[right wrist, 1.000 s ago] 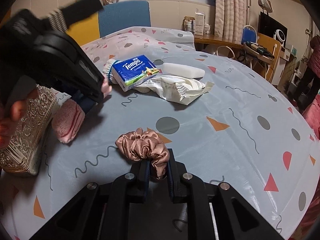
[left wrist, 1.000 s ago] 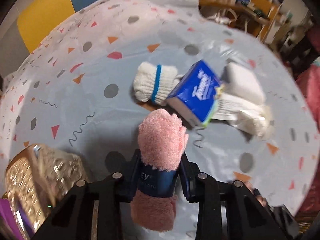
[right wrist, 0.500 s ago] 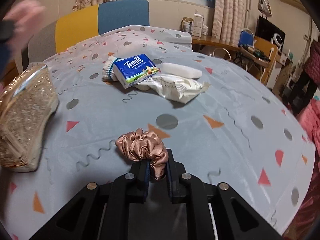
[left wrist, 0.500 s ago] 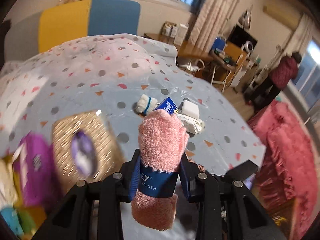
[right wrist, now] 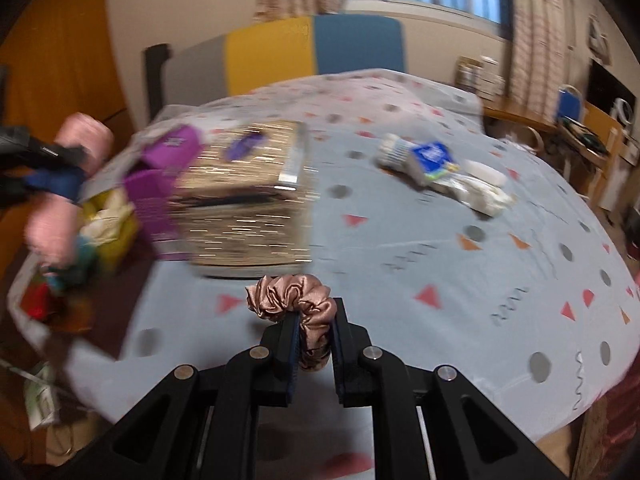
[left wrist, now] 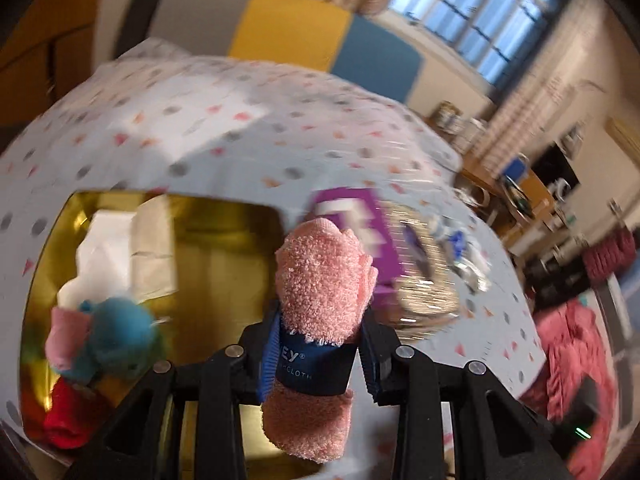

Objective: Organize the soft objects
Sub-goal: 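Carry the pink roll into the tray with the left tool while the right tool carries the scrunchie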

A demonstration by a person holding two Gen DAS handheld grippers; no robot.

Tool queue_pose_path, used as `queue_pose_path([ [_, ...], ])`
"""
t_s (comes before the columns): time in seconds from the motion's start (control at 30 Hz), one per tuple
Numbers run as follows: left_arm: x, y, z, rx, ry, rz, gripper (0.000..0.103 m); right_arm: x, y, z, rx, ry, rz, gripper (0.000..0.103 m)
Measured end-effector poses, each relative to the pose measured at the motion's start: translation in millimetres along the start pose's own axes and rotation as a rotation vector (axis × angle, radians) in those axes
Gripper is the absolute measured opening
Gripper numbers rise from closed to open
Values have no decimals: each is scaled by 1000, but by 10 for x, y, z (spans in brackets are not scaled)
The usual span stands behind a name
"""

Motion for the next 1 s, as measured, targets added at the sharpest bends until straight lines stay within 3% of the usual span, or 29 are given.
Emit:
queue_pose_path([
  [0.2,-479,318,-49,-68,-68,39,35,-563,-346,21,36,-34,129,12],
  [0.33,-602,548,-35,-129,-99,34,36,-920,-460,56,55,-43,200,12],
  [0.53,-684,828,124,-178,-115,52,36,-1392,-356,18,44,-88,260,13],
  [0.73,-859,1104,314,-209,-163,124,38,-1775,-54,-74,-39,-158,245,12],
  [0.8,-927,1132,350,-202,-183,141,44,-1884,52,-77,-67,-180,245,12],
  [0.87,-960,1088,371,-185,-201,125,61,-1996,156,-83,-78,-203,241,12],
  [1.0,-927,793,422,-105,-176,73,71,-2071,320,-106,-110,-196,236,13],
])
Point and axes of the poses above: each gripper's, at about its wrist camera, not at the fingertips, and y roughly the way its jaws point, x to its right, z to its top, the point moved 2 cm from there along y, roughly the way its jaws point, and after that the axes turned 12 degrees about y, right-handed, at the moved point
